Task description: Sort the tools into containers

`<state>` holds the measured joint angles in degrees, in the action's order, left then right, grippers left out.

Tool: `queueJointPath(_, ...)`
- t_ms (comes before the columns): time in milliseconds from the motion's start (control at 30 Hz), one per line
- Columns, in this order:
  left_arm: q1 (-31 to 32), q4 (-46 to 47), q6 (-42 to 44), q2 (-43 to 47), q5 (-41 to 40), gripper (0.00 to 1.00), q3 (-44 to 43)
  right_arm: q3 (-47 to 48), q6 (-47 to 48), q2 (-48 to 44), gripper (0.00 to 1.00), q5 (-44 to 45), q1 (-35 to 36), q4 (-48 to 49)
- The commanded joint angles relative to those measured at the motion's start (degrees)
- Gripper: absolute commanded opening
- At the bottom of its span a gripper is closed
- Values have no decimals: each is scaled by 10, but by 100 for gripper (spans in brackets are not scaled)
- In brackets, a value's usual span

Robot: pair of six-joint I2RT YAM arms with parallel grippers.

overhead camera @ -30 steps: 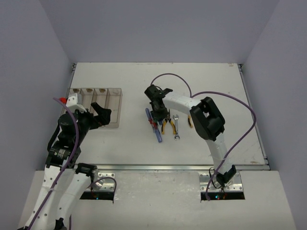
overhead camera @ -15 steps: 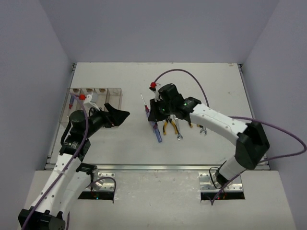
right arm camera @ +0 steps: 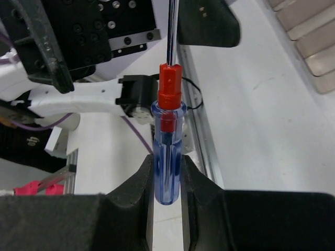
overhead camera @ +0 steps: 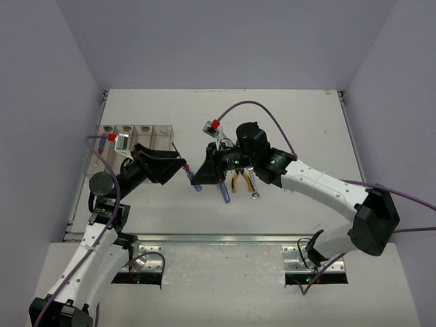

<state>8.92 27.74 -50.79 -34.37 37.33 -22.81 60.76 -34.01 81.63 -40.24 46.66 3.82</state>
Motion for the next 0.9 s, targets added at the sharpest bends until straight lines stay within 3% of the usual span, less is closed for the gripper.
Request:
queueJointPath(0,4,56,-9,-3,9,82,-5,40,13,6,0,-39,31,52)
queueJointPath(67,4,57,-9,-11,15,68,-10,65,30,15,0,-28,53,33)
queueJointPath(133,4,59,-9,-13,18,44,-15,74,36,24,0,-18,57,27)
queueJointPath(200,4,46,-3,-10,24,7,-31,74,38,26,0,9,57,28)
queueJointPath(233,4,31,2,-7,24,0,-39,74,40,24,0,26,56,26)
queueJointPath(267,4,13,12,-5,23,0,-49,74,42,23,0,41,56,24)
queueJointPath(333,4,-64,59,0,12,0,-82,74,43,18,12,84,51,13)
queueJointPath(433,4,-175,125,-13,-40,0,-131,66,45,5,67,145,39,-16)
queueJointPath(500,4,-299,182,-57,-108,0,-196,42,48,-25,90,213,24,-53)
queueJointPath(600,4,-483,271,-152,-280,0,-315,-8,60,-101,98,382,5,-158)
queueJointPath(667,4,-559,295,-237,-338,0,-383,-46,77,-139,99,446,4,-184)
queueJointPath(767,4,-620,347,-366,-528,0,-486,-101,94,-229,99,539,-3,-227)
queueJointPath(867,-5,-601,388,-469,-758,0,-539,-141,104,-281,99,562,-15,-232)
